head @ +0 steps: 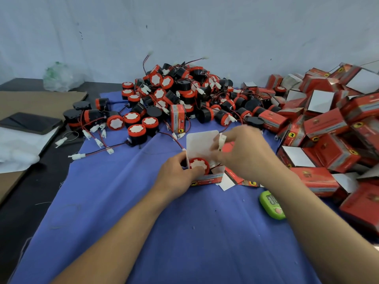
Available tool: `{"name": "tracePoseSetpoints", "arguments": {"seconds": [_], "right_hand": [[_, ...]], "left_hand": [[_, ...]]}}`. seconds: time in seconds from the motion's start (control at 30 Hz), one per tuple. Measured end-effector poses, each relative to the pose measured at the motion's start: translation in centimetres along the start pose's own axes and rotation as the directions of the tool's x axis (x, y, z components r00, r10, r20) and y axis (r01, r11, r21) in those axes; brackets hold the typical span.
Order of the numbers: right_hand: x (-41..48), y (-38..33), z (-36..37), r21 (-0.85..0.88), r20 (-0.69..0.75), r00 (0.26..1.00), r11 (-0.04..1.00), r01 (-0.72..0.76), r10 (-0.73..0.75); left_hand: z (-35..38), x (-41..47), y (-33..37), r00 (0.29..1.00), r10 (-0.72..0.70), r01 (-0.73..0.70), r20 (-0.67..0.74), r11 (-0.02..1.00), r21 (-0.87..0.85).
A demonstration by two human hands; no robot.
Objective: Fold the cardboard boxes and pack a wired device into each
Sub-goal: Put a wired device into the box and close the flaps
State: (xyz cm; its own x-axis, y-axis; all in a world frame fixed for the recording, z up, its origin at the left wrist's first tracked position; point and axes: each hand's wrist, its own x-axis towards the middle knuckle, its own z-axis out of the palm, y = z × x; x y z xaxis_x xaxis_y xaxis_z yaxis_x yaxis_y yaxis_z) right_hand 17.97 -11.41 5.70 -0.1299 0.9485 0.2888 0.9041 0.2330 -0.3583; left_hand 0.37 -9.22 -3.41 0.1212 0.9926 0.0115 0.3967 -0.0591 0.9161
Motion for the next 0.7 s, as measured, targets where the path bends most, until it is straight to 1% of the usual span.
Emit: {"name": "tracePoseSetpoints", "arguments": {"seconds": [0.03,0.07,0.1,0.17,0.23,0.3,0.33,0.37,0.43,0.5,0.57,0.6,0.7], "right_hand": [[-0.1,-0.1,-0.8,0.106,-0.080,0.995,0.993,-0.044,0.053],[0.0,-0.1,-1.7,0.135,-0.111,0.990,0.988,-0.076,0.091],[0.2,0.0,-2.5,0.114,-0.098,0.989,0.989,-0.098,0.109],[0.6,0.1,-3.5,0.071,-0.037,0.994,0.993,-0.098,0.101],[0.9,0.0,-3.9,0.138,0.006,0.997,0.987,-0.080,0.080],[0.8,-0.4,-3.7,0.242,0.108,0.993,0.968,-0.061,0.036],[0.8,-0.8,-3.2,0.255,0.172,0.985,0.966,-0.038,-0.007],[1.0,-1.1,-2.6,0.233,0.223,0.974,0.973,-0.009,-0.045],[1.5,-1.5,-1.0,0.109,0.264,0.963,0.994,0.031,-0.059],[2.1,-1.5,0.5,-0.105,0.267,0.963,0.992,0.075,-0.044],[2.6,-1.2,1.5,-0.357,0.256,0.964,0.921,0.159,-0.067],[2.7,-1.0,1.7,-0.425,0.246,0.965,0.885,0.187,-0.086],[3.0,-0.9,1.6,-0.503,0.235,0.964,0.833,0.230,-0.124]], "left_hand": [[0.0,0.1,0.0,1.000,-0.012,0.012,-0.006,1.000,-0.007],[0.1,0.2,0.0,1.000,-0.020,0.020,-0.010,1.000,-0.013],[0.2,0.2,0.0,1.000,-0.024,0.024,-0.014,1.000,-0.019],[0.2,0.3,0.0,0.999,-0.027,0.027,-0.017,0.999,-0.025],[0.2,0.3,0.0,1.000,-0.026,0.026,-0.012,0.999,-0.027],[0.1,0.5,-0.2,1.000,-0.024,0.024,-0.007,0.999,-0.025],[0.1,0.5,-0.3,1.000,-0.023,0.023,-0.007,0.999,-0.025],[0.1,0.5,-0.5,1.000,-0.020,0.020,-0.005,1.000,-0.024],[0.1,0.6,-0.7,1.000,-0.014,0.014,0.007,1.000,-0.021],[0.0,0.6,-0.6,1.000,0.005,-0.005,0.024,1.000,-0.023],[-0.1,0.6,-0.6,0.999,0.016,-0.016,0.031,1.000,-0.013],[-0.2,0.7,-0.6,0.999,0.012,-0.012,0.030,1.000,-0.004],[-0.3,0.8,-0.4,1.000,0.001,-0.001,0.030,1.000,0.005]]}}
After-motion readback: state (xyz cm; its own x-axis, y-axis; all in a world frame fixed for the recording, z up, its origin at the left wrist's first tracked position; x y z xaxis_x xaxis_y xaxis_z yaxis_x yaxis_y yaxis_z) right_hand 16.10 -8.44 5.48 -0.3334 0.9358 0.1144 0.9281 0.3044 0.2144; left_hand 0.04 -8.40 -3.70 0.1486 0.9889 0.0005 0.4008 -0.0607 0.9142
